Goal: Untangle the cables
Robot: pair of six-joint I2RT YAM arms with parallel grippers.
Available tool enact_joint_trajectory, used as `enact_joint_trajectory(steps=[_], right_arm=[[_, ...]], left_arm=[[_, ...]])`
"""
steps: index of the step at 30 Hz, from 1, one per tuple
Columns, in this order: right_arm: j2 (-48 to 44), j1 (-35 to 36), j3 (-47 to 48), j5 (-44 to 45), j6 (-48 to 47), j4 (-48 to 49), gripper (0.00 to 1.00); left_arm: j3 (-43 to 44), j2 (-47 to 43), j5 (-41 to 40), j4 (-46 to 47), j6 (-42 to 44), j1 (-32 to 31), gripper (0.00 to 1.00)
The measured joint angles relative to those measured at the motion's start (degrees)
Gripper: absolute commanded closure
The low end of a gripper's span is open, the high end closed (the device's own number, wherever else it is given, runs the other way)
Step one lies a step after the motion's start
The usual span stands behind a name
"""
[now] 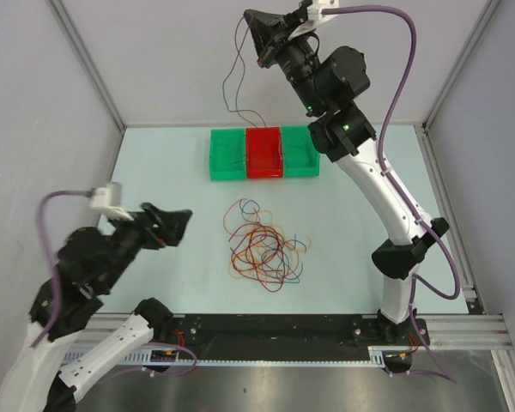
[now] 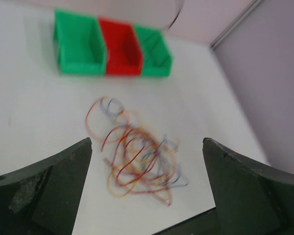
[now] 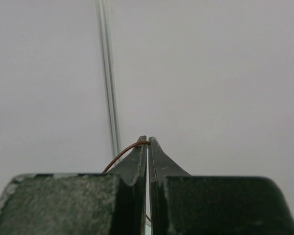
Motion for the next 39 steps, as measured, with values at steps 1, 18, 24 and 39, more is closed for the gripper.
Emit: enact_joint_trajectory(steps=[1, 18, 24, 39], right_arm=[[0.3, -0.6, -0.2, 0.1, 0.1, 0.7, 1.00], [15.2, -7.3, 5.2, 2.4, 2.6, 7.3, 1.00], [15.5, -9.1, 6.7, 2.7, 3.3, 11.4, 1.00], [21.3, -10.9, 7.4, 5.3, 3.1, 17.4, 1.00]], left_arm=[[3.6, 0.0, 0.2, 0.6, -1.1, 0.0, 0.00], [25.0, -3.7, 8.9, 34.7, -7.2, 0.1, 0.00], [24.8, -1.4, 9.8, 37.2, -7.2, 0.1, 0.00], [23.5, -0.5, 14.4, 42.2, -8.6, 0.1, 0.00]])
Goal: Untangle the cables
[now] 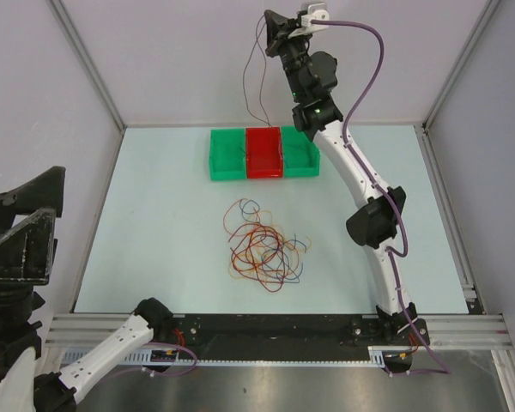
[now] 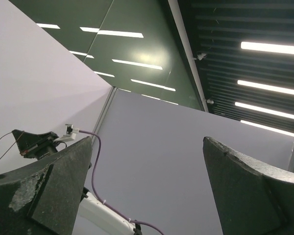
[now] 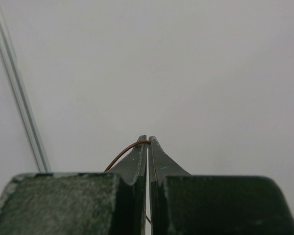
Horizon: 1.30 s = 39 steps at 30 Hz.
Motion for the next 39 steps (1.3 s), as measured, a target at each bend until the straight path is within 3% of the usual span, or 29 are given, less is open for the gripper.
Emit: enact_joint_trajectory(steps=[8, 39], right_arm=[[0.7, -1.7, 0.0, 1.2, -0.1, 0.2, 1.00], [0.3, -3.8, -1.4, 4.5, -4.8, 4.0, 1.00]], left_arm=[[-3.8, 0.0, 1.3, 5.6, -1.4, 0.0, 0.00], [-4.9, 2.4, 4.8, 10.6, -3.9, 0.0, 0.00]])
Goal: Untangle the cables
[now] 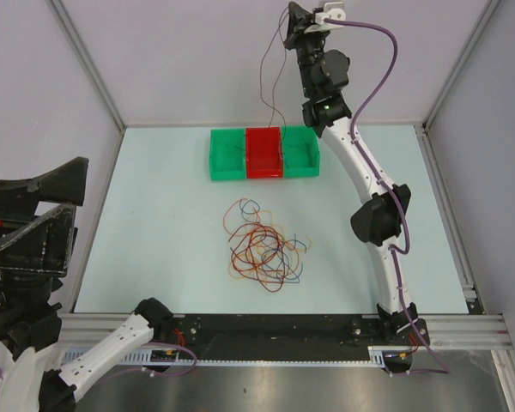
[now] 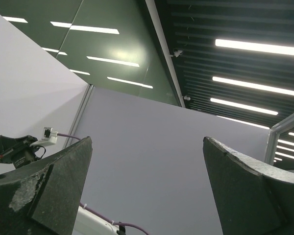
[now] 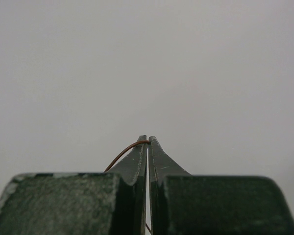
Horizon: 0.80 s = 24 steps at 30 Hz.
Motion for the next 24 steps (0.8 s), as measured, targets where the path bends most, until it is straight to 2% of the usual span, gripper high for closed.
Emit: enact_joint_trajectory(steps=[24], right_arm=[[-2.8, -0.2, -1.1, 0.8, -2.8, 1.6, 1.00]], left_arm=[[-1.7, 0.2, 4.0, 3.5, -2.5, 0.0, 0.00]])
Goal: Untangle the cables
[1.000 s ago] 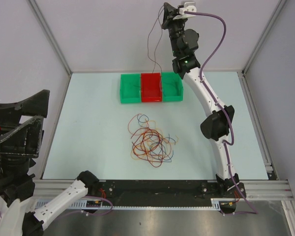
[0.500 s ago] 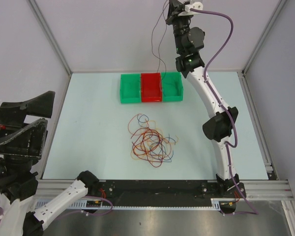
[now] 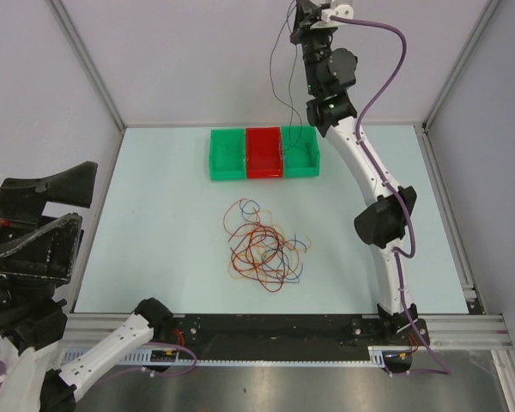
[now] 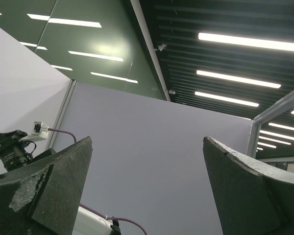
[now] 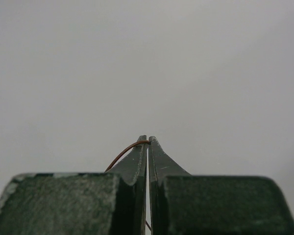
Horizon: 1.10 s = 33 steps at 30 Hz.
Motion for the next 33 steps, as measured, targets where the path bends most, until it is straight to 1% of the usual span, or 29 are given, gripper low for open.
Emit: enact_joint_trajectory(steps=[7, 13, 23, 27, 33], right_arm=[[0.0, 0.0, -1.4, 0.0, 0.2, 0.0, 1.00], [0.0, 0.1, -1.5, -0.1, 0.9, 0.4, 1.00], [1.4, 1.0, -1.5, -0.5, 2.4, 1.0, 1.00], [3.3, 1.4, -1.5, -1.0, 3.3, 0.8, 1.00], [5.8, 2.0, -1.5, -1.9, 4.2, 0.1, 1.00]], left_arm=[[-0.7, 0.0, -0.1, 0.6, -0.1, 0.0, 0.00], [-4.2, -0.4, 0.0, 3.1, 0.1, 0.0, 0.00], [-4.5, -0.7, -0.1, 2.9, 2.3, 0.0, 0.00], [-3.4, -1.6, -3.0, -1.9, 5.0, 0.0, 0.01], [0.1, -2.8, -12.2, -16.4, 8.7, 0.0, 0.00]])
